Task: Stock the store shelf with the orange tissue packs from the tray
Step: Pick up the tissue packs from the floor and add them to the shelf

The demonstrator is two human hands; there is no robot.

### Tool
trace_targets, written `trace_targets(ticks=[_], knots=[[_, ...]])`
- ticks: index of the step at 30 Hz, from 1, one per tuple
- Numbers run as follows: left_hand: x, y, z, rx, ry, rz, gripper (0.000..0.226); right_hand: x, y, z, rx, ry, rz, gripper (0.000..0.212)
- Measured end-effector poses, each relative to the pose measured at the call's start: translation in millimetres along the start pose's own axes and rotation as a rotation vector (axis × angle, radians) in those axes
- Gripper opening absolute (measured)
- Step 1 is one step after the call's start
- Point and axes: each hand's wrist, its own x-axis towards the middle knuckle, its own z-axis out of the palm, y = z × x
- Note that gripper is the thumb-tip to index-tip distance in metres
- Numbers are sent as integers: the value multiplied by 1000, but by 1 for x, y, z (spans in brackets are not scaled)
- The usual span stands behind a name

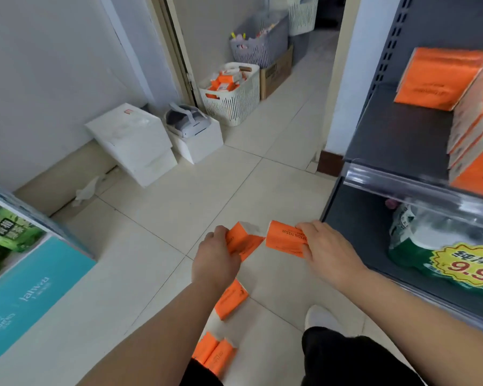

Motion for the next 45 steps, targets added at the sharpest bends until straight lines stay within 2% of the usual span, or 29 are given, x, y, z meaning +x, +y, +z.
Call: trace_targets(ticks=[4,8,11,15,21,26,31,36,41,45], knots=[[-10,38,-53,-57,175,79,39,-21,-16,-66,16,165,-5,41],[-15,79,-93,-93,276,173,38,-38,-13,-129,9,348,36,40],[-14,118,-117,-113,314,245,39,-45,4,-174,-27,420,111,39],[-1,175,-128,-129,283,335,39,-39,48,-215,-126,466,222,42],[39,249,-103,-111,212,406,36,15,106,-243,-113,384,306,45],[80,292,-81,-89,177,430,35,75,149,-260,-237,361,364,48],[114,316,-67,-70,146,431,34,113,181,-265,-223,323,404,52],[137,328,-59,-61,108,419,35,132,196,-255,-317,242,414,52],[150,339,-48,-54,81,421,34,140,205,-260,-457,243,386,51],[156,353,-38,-38,70,449,35,144,218,-266,-493,263,450,48]])
